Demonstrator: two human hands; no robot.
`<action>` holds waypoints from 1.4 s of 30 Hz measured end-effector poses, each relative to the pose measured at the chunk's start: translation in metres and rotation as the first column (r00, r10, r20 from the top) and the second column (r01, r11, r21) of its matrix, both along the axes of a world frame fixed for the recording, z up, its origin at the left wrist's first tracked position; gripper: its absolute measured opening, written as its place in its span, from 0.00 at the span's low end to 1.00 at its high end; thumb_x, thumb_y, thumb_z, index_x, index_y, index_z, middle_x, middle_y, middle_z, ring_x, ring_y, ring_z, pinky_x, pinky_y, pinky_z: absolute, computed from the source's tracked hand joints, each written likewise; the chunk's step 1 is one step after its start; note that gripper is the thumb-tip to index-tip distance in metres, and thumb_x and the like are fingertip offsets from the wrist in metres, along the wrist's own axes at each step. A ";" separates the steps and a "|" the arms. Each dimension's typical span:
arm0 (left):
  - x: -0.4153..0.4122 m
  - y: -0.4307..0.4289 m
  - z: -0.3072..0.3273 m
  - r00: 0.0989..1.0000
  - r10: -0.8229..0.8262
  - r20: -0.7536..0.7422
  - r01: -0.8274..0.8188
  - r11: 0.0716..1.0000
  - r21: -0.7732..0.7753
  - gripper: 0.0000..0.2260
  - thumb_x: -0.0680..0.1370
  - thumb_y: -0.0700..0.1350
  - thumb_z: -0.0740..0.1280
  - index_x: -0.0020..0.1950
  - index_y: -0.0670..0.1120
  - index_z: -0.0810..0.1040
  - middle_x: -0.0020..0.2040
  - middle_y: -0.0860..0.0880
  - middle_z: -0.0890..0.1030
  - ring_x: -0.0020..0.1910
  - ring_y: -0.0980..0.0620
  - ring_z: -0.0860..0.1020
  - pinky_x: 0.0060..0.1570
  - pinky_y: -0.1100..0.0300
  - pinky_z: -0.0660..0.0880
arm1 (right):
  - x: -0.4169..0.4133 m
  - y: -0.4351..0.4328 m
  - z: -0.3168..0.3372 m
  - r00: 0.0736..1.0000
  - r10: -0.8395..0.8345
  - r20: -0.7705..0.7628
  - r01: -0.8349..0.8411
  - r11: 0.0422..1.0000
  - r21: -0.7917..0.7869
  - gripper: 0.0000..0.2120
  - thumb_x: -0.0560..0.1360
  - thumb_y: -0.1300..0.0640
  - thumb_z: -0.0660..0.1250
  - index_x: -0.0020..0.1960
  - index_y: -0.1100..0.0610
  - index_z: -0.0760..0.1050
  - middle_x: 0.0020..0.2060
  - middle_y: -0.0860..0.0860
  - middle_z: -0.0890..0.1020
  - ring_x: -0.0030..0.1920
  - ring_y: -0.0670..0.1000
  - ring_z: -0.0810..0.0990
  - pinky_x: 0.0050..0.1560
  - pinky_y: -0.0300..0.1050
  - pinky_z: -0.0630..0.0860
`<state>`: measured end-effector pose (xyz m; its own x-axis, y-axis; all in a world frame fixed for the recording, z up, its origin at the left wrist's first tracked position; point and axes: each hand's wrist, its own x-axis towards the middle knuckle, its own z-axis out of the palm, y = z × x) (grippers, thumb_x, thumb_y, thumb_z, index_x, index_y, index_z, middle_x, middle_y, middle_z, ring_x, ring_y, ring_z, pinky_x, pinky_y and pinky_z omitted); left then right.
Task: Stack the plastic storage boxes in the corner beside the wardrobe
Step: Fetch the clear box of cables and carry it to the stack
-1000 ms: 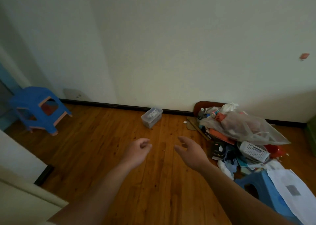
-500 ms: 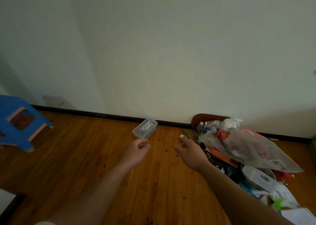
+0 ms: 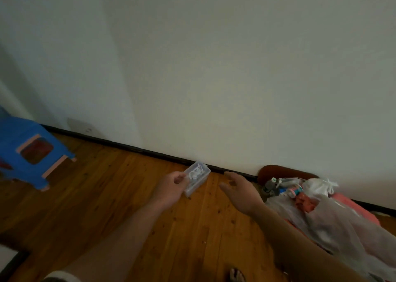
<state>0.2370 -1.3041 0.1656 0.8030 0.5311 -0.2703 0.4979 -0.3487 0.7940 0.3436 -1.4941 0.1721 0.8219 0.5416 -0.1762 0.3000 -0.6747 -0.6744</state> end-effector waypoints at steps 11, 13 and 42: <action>0.126 0.019 -0.019 0.983 0.175 -0.047 -0.177 0.983 -0.053 0.14 0.80 0.49 0.63 0.66 0.51 0.74 0.52 0.57 0.78 0.41 0.65 0.75 0.32 0.72 0.68 | 0.164 0.038 -0.034 0.989 0.137 -0.058 -0.136 0.991 0.015 0.18 0.78 0.45 0.61 0.66 0.48 0.71 0.45 0.37 0.72 0.37 0.29 0.68 0.31 0.25 0.65; 0.157 0.018 -0.027 0.974 0.216 -0.065 -0.221 0.973 -0.068 0.15 0.80 0.49 0.63 0.67 0.51 0.74 0.57 0.54 0.79 0.43 0.65 0.74 0.34 0.70 0.68 | 0.201 0.040 -0.044 0.980 0.189 -0.064 -0.190 0.982 -0.011 0.18 0.78 0.46 0.61 0.67 0.49 0.71 0.46 0.37 0.72 0.38 0.29 0.68 0.31 0.24 0.64; 0.300 0.171 -0.145 0.876 0.442 -0.193 -0.477 0.853 -0.212 0.18 0.79 0.50 0.64 0.68 0.49 0.73 0.64 0.50 0.76 0.54 0.57 0.72 0.41 0.67 0.69 | 0.398 0.229 -0.170 0.918 0.305 -0.253 -0.352 0.922 -0.164 0.20 0.79 0.47 0.61 0.69 0.53 0.69 0.61 0.52 0.78 0.47 0.42 0.72 0.44 0.33 0.66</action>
<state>0.5374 -1.1332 0.0202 0.4306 0.7329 -0.5267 0.6590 0.1433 0.7383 0.7416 -1.2649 0.0018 0.5316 0.7081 -0.4648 0.3892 -0.6916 -0.6084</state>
